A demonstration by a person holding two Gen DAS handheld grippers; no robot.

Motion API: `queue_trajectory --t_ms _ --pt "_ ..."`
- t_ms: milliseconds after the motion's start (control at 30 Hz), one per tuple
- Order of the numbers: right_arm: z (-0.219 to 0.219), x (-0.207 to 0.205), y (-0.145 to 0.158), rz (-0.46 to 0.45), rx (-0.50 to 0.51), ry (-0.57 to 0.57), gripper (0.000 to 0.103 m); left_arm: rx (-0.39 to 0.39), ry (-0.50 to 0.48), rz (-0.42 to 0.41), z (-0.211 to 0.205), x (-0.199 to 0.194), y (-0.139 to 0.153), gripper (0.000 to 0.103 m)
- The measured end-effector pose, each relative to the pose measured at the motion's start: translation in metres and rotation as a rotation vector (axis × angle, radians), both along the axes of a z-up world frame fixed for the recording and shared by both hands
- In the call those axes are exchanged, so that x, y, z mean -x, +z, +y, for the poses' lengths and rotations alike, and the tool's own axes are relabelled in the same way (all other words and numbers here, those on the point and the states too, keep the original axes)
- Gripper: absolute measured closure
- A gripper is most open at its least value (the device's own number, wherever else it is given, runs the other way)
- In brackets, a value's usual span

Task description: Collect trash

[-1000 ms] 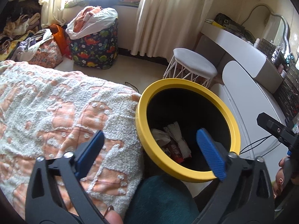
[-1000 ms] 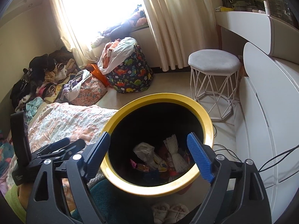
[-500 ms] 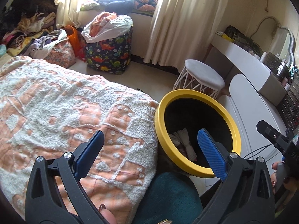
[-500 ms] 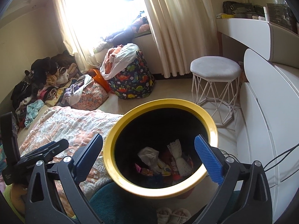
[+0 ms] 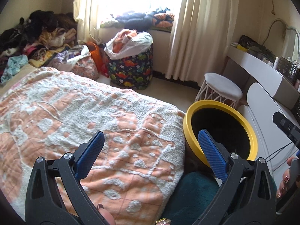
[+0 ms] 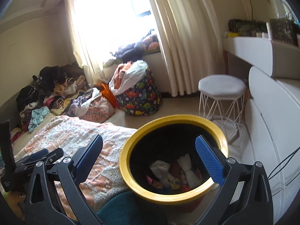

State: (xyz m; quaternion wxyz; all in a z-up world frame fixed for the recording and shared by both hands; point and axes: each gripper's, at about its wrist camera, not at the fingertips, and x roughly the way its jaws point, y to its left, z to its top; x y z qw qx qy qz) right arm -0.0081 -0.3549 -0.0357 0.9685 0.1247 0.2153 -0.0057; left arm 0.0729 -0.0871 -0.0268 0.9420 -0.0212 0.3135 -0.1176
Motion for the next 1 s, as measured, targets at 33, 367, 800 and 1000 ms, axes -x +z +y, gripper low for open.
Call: queue_trajectory --t_ms 33,367,800,1000 --pt "0.003 0.003 0.000 -0.017 0.009 -0.001 0.007 0.001 0.007 -0.018 0.003 0.004 0.001 0.011" --pt "0.026 0.028 0.005 -0.185 0.087 0.009 0.007 -0.049 0.059 -0.140 0.019 0.035 0.009 0.011" --pt "0.050 0.045 -0.009 -0.291 0.173 -0.021 0.007 -0.048 0.122 -0.236 0.029 0.065 0.006 0.011" --pt "0.051 0.042 -0.013 -0.279 0.173 -0.016 0.007 -0.046 0.108 -0.225 0.026 0.064 0.001 0.011"
